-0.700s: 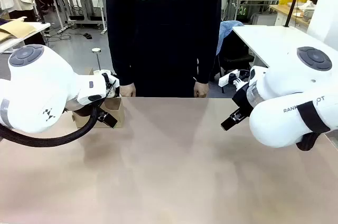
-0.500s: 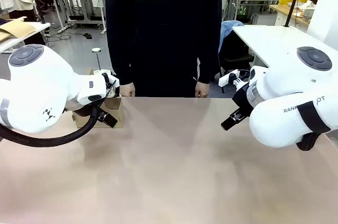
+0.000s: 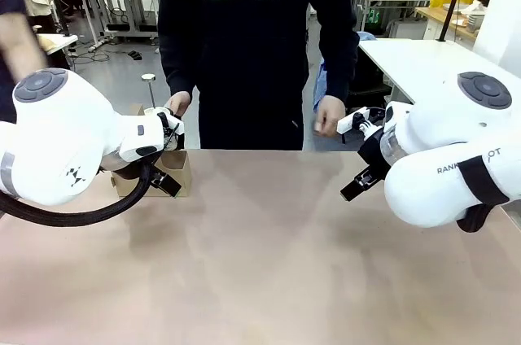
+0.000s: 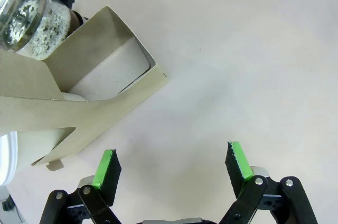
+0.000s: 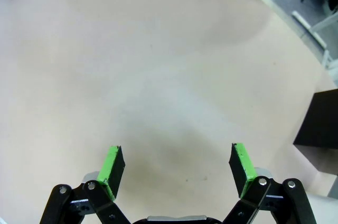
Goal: Pour a drink into a cup and package it in a carrier.
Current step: Pick up the 600 ml Paper Cup and place it in the middle top area of the table.
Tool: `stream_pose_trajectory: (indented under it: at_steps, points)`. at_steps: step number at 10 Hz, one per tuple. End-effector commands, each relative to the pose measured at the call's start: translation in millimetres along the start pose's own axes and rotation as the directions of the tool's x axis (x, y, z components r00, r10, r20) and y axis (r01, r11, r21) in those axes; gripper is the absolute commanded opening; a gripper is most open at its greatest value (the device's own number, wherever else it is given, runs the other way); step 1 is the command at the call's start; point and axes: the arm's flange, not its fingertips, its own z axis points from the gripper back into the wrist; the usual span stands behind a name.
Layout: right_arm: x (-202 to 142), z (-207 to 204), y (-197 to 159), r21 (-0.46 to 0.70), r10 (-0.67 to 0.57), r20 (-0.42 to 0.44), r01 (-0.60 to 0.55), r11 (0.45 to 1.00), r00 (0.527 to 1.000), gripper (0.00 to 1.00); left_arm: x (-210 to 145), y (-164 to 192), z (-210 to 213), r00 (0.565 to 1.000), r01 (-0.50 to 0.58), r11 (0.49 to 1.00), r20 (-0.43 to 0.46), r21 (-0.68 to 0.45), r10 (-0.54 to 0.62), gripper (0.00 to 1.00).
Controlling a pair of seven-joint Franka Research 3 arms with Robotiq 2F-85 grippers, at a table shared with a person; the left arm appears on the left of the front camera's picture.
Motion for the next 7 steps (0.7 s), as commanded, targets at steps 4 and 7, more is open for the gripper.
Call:
stream_pose_trajectory:
  at_steps: [4,7]
  points:
    - [0,0,0,0.000,0.000,0.000,0.000,1.000,1.000,1.00,0,0,0,1.000,-0.001,1.000,0.000,0.000,0.001,1.00]
    - [65,64,-50,0.023,-0.010,-0.005,0.010,1.000,1.000,1.00,0,0,0,1.000,-0.001,1.000,0.000,0.000,0.001,1.00]
